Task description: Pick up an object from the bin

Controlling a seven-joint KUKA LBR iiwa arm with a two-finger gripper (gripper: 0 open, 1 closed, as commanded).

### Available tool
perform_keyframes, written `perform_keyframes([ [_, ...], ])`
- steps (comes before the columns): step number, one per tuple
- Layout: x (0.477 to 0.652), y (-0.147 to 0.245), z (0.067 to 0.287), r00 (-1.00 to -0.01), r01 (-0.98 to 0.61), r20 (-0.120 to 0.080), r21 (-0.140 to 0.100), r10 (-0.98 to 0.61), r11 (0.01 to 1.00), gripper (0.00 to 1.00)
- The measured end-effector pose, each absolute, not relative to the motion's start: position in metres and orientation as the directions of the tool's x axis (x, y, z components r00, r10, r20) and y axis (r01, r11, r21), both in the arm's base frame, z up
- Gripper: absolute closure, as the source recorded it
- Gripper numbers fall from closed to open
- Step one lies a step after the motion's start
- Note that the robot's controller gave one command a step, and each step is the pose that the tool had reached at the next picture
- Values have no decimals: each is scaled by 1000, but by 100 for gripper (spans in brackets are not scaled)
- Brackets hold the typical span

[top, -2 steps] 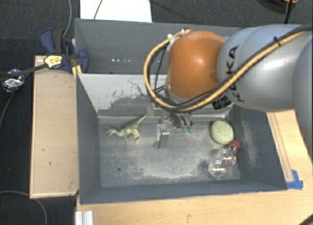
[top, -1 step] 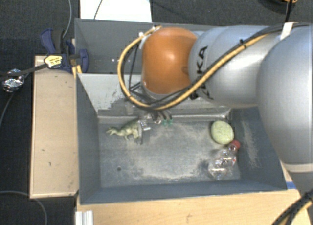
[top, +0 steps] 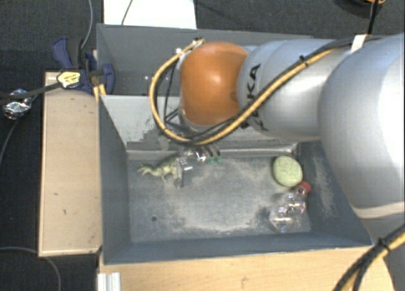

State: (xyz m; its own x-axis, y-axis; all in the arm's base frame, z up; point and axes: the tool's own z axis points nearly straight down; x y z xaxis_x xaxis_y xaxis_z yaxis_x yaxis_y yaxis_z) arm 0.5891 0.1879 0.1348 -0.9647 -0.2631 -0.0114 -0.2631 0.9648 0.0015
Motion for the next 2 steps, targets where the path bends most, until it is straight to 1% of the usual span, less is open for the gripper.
perform_keyframes([
  [1,592,187,68,-942,-336,-4,1,-336,942,0],
  [2,590,201,71,-982,-186,-11,3,-186,982,100],
])
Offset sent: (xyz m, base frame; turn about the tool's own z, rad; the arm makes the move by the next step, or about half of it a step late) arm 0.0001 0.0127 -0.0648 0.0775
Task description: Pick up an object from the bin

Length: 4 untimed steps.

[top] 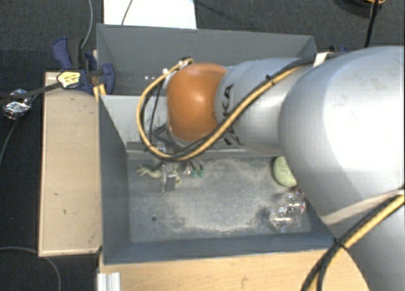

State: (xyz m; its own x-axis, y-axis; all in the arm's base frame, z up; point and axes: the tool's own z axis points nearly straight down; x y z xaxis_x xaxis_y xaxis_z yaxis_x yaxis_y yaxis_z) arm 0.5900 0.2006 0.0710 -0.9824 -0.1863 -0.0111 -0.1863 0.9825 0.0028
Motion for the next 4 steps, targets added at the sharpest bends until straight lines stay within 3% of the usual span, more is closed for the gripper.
perform_keyframes([
  [2,588,200,76,-983,-185,-8,3,-185,983,100],
  [3,587,200,98,-983,-185,-4,2,-185,983,100],
  [4,590,201,115,-983,-184,-14,4,-184,983,100],
])
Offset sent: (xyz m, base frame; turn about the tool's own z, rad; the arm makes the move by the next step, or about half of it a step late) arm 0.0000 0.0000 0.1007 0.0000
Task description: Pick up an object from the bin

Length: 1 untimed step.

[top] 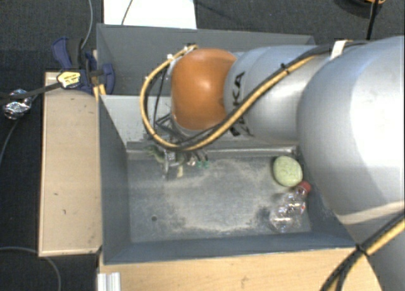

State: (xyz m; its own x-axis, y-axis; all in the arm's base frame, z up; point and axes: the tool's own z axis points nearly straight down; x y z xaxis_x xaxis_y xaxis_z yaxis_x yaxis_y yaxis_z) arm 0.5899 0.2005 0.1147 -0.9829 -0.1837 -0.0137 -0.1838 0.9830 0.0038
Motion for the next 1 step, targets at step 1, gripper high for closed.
perform_keyframes([
  [1,590,200,123,-983,-184,-13,3,-184,983,100],
])
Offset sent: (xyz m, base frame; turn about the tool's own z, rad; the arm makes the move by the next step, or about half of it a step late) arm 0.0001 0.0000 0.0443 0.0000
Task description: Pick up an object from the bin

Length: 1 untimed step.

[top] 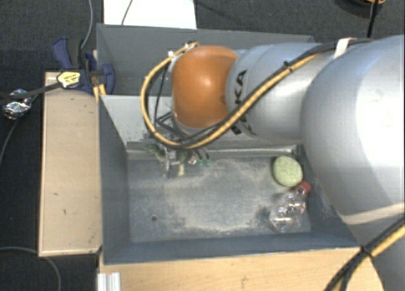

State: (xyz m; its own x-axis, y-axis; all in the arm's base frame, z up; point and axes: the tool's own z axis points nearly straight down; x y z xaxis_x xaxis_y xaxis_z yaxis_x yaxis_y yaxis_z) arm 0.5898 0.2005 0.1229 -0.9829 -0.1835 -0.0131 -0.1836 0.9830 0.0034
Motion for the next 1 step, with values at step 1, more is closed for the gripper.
perform_keyframes([
  [1,589,200,134,-983,-183,-11,3,-183,983,100],
])
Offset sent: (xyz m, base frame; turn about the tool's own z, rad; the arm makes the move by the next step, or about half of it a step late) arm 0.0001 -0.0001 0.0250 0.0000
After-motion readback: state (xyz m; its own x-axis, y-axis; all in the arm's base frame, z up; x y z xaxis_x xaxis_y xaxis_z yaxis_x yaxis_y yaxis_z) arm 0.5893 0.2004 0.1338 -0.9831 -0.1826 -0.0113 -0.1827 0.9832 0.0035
